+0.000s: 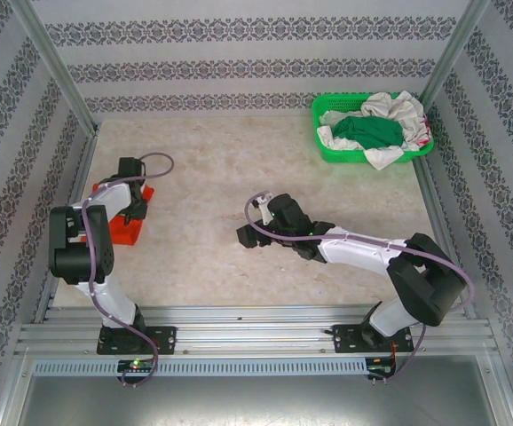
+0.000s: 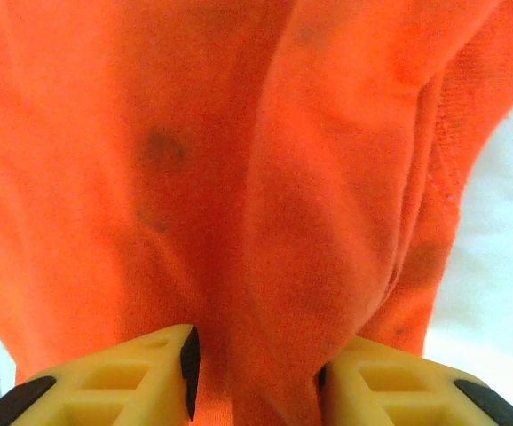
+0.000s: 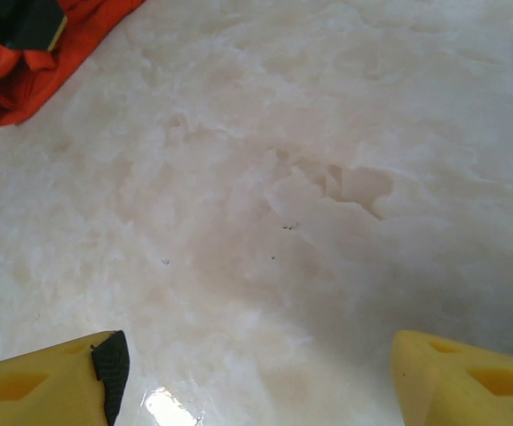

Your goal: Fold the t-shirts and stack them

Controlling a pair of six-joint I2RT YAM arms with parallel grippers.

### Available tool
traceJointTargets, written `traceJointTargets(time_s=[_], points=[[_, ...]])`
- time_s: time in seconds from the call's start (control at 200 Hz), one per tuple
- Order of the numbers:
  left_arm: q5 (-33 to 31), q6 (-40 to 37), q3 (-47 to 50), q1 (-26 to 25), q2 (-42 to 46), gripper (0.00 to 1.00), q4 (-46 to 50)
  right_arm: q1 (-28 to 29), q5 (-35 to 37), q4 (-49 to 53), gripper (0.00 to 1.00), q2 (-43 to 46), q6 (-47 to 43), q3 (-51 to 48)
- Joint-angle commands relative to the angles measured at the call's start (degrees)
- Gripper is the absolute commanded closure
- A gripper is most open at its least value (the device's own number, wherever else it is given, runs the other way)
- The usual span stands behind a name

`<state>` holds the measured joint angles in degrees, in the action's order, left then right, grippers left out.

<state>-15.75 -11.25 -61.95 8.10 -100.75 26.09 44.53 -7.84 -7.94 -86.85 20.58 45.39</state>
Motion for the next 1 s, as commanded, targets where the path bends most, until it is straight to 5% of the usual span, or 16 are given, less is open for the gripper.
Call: traceJointTargets(time_s=[0.0, 0.23, 0.61, 0.999], points=[[-0.8, -2.4, -1.1, 3.4, -0.6, 0.61, -2.7, 0.7, -0.9, -0.6, 0.22, -1.1, -0.4, 1.5], [-1.6, -0.2, -2.6, 8.2, -3.4, 0.61, -4.7, 0.6, 0.5, 0.4, 0.22, -1.3, -0.8, 2.0], [-0.1, 10.8, -8.2, 7.5, -7.4, 0.55, -2.2, 0.6, 1.2, -0.3, 0.22, -1.9, -0.4, 3.0], [6.8, 17.6, 8.3, 1.0, 13.6, 0.19, -12.7, -2.2, 12.2, 2.0, 0.09, 3.1, -6.1, 2.7]])
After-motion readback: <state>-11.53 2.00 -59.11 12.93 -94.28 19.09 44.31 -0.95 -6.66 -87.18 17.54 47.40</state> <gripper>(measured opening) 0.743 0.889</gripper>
